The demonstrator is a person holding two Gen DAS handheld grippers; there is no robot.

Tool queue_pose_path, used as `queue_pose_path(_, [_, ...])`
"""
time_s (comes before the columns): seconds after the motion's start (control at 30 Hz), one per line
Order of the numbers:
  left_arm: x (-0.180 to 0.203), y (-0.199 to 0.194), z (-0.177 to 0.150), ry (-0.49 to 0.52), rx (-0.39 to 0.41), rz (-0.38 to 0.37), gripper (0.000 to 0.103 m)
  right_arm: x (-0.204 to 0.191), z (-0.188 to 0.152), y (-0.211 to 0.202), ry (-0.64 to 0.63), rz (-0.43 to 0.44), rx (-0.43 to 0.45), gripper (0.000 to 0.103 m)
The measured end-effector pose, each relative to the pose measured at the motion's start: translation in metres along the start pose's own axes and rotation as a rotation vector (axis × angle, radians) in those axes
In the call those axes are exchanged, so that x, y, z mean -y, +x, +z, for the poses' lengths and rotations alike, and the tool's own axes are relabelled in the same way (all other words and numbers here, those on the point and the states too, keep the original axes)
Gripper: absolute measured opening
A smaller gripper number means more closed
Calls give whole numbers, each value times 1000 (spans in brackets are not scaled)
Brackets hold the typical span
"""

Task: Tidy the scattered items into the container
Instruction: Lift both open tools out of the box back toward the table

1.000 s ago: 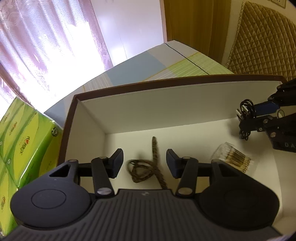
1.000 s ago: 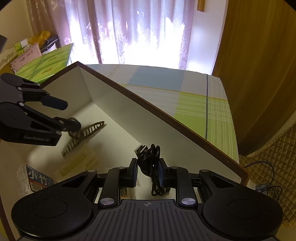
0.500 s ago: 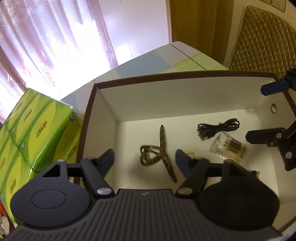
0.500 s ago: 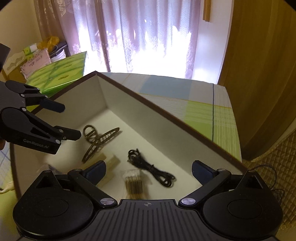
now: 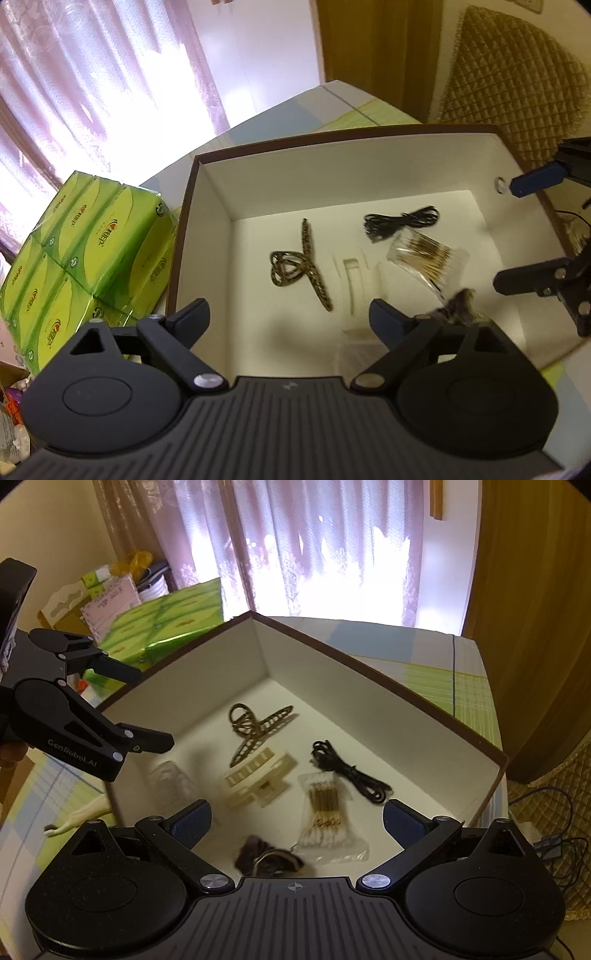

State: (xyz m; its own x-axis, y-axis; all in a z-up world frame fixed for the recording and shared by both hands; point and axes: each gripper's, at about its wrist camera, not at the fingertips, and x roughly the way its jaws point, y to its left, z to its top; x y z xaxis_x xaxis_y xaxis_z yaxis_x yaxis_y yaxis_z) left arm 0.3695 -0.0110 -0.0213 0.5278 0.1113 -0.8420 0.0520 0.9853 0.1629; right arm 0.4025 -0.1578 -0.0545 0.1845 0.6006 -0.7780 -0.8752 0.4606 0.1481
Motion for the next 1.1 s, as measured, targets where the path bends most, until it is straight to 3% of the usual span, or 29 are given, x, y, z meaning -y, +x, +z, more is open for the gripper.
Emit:
queue_pose_path(0.53, [24, -70, -36, 20, 42, -18, 96, -40, -21, -54, -4, -26, 86, 103])
queue_pose_path(0.73, [30, -93, -54, 28, 52, -12, 97, -60, -26, -76, 8, -47, 160, 103])
queue_pose_path(1.1, [17, -132, -92, -6, 83, 8, 98, -96, -42, -104, 16, -26, 237, 103])
